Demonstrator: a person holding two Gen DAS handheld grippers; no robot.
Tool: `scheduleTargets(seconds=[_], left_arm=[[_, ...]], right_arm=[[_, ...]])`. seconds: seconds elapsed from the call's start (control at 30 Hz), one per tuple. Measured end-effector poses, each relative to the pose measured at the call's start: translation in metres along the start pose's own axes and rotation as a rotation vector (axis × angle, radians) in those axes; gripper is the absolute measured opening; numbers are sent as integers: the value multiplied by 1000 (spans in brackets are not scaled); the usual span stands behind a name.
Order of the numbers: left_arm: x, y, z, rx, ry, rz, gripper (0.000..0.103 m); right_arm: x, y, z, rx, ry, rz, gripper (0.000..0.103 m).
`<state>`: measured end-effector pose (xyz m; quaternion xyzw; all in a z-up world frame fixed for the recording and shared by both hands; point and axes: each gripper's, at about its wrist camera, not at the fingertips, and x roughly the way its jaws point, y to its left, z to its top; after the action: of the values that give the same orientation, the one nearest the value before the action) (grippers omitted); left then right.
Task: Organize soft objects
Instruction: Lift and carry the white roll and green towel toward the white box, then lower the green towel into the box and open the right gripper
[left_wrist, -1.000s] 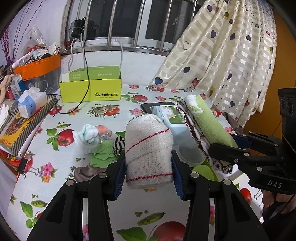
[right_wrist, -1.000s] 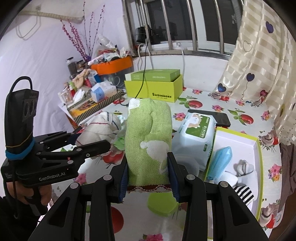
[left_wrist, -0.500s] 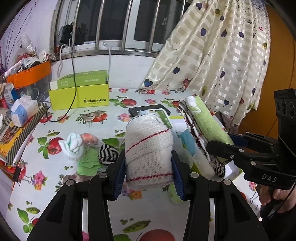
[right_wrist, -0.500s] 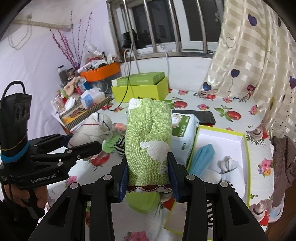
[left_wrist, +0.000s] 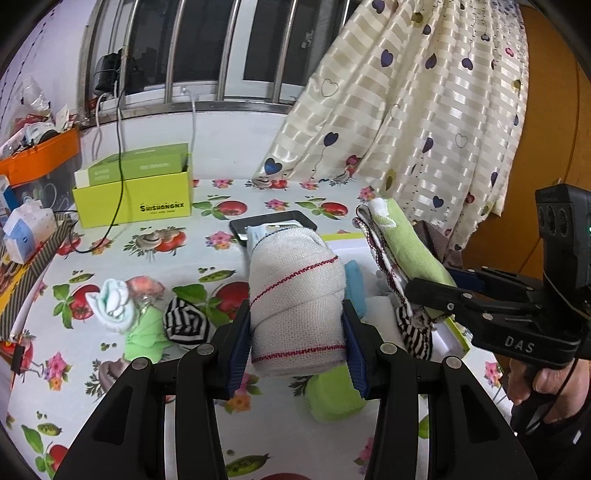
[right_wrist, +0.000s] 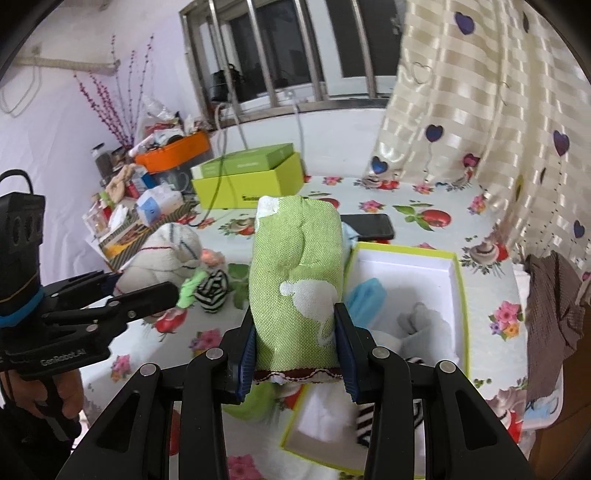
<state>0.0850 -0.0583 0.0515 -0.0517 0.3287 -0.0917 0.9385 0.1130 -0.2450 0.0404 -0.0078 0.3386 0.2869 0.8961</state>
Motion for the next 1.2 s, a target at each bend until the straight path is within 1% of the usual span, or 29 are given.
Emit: scheduleTargets(seconds=[0.33,0.67,0.83,1.03,1.2], left_arm=[[13,-18,9,29,6,-31,46],[25,-24,15,38,14,-49,46],[31,-25,15,39,21,-54,46],[35,-25,14,39,27,-57,46],[36,-25,15,39,26,-57,46]], right_arm=[[2,-54,3,71,-1,-90,37],[26,-102,6,134,41,-155,37],[44,-113,11,137,69,-166,37],[76,-116,19,127,125,-163,37],[92,-124,27,128,146,-177,37]])
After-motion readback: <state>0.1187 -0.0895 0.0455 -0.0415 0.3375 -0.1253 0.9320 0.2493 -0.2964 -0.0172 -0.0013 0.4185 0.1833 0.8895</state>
